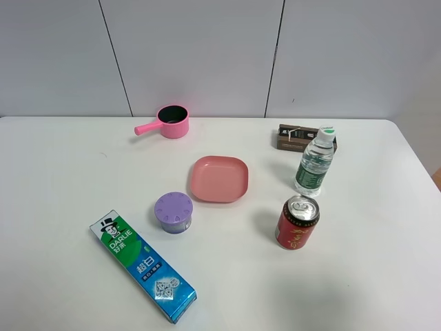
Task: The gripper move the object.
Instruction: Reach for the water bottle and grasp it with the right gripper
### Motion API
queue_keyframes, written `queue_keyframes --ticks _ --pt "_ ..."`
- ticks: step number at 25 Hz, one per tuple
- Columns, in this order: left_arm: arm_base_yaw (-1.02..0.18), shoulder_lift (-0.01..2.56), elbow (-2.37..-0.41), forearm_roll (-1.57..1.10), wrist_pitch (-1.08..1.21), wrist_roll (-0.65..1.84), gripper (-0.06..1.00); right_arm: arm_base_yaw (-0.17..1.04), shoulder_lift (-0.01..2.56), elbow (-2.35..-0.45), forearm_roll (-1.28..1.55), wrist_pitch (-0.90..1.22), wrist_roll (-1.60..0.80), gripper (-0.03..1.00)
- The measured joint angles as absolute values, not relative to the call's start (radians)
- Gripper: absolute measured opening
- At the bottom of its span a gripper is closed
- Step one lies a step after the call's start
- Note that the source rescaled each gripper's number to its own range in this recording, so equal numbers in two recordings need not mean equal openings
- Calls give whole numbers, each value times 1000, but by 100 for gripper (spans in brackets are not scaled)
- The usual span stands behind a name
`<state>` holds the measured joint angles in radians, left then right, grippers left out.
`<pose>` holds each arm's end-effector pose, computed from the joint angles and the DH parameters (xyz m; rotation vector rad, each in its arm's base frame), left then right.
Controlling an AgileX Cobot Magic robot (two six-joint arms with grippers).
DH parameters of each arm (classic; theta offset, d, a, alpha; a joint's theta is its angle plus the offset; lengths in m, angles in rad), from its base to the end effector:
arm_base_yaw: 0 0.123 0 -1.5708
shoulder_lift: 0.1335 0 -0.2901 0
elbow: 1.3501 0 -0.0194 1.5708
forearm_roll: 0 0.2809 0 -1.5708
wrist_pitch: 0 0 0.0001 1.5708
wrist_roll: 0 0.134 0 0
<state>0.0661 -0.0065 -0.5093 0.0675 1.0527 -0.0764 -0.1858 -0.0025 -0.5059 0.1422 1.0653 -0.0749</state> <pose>0.0524 0.0113 0.2769 -0.1472 2.0141 0.0739 0.0550 0.0066 0.2748 0.1050 2.0296 0.0061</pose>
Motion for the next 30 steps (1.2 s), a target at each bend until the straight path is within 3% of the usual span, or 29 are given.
queue_keyframes --ticks 24,30 --pt "66 -6 -509 66 1053 -76 100 -186 -3 -506 147 1055 -75 100" --pt "66 -6 -509 66 1053 -76 100 -186 -3 -557 220 814 -104 100"
